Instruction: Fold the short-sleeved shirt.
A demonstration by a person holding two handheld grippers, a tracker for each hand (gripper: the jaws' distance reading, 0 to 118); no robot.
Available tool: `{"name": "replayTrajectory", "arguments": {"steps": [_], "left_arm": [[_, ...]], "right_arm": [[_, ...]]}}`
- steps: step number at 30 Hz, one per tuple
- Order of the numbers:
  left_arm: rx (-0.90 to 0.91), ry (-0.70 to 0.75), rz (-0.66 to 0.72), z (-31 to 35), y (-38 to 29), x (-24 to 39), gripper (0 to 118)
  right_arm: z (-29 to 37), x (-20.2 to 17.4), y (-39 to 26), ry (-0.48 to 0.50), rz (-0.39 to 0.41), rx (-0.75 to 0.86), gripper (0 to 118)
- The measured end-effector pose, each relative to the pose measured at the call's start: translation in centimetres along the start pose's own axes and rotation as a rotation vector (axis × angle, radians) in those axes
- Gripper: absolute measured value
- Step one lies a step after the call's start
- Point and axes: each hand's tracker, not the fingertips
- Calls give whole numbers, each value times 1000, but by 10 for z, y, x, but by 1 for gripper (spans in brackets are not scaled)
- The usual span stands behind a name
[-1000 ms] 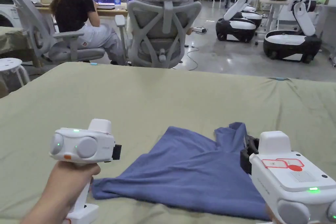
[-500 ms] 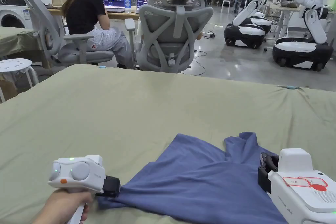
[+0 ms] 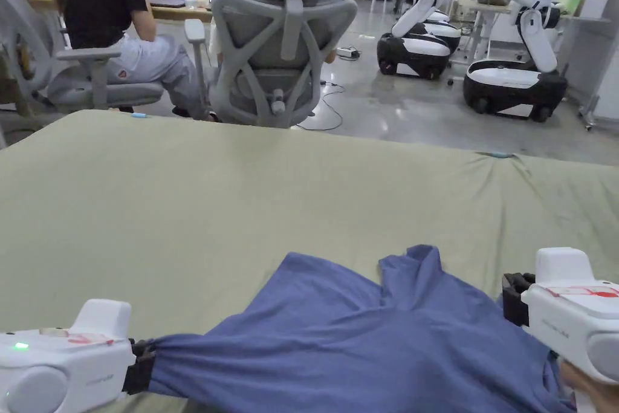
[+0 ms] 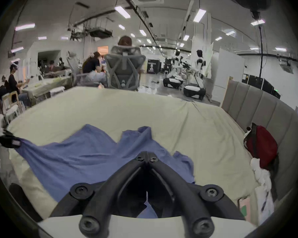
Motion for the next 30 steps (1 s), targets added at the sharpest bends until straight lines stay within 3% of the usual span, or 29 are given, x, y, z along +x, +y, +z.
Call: {"name": "replayTrajectory", "arguments": {"steps": [3, 6, 7, 8, 9, 10, 11, 12, 13, 14, 18, 19, 20, 22, 23, 24, 26, 29, 30], "left_arm": [[5, 0, 34, -5, -5, -1, 0], [-2, 10, 45, -12, -7, -1, 0], [-6, 13, 53, -14, -8, -2, 0], [-12, 13, 63, -16, -8, -2, 0], [-18, 13, 69, -19, -7, -2, 0], [-25, 15, 73, -21, -7, -3, 0], [-32, 16, 75, -23, -6, -3, 0], [-39, 17, 81, -25, -5, -4, 0], [-43, 18, 81, -28, -5, -4, 0], [-51, 20, 78, -30, -4, -4, 0], [-66, 28, 67, -37, 2, 1, 0], [-68, 29, 65, -39, 3, 2, 0], [-72, 31, 63, -41, 2, 0, 0], [-76, 34, 63, -43, 3, 0, 0], [-80, 28, 67, -44, 3, 0, 0], [-80, 27, 68, -46, 2, 0, 0], [-82, 33, 61, -49, 3, 2, 0], [-64, 28, 74, -45, 6, 3, 0], [-56, 26, 76, -43, 10, 4, 0]], "right_arm": [[-57, 29, 18, -11, 0, -87, 0], [-118, 51, 21, -5, -51, -168, 1], [-138, 57, 20, 10, -73, -200, 8], [-159, 63, 19, 27, -112, -242, 29], [-174, 66, 16, 24, -135, -267, 63], [-187, 69, 12, 31, -143, -284, 63], [-200, 69, 8, 31, -134, -305, 74], [-211, 66, 3, 33, -109, -344, 100], [-219, 63, -1, 48, -92, -363, 113], [-226, 60, -6, 63, -79, -369, 113], [-242, 44, -21, 44, -7, -425, 104], [-242, 41, -24, 53, 18, -446, 94], [-238, 39, -26, 96, 5, -436, 81], [-229, 35, -21, 93, -49, -439, 51], [-226, 37, -20, 107, -65, -467, 30], [-221, 41, -19, 117, -58, -471, 2], [-206, 47, -13, 181, -99, -502, 2], [-160, 51, 4, 145, -55, -377, 2], [-145, 51, 9, 151, -73, -332, 2]]}}
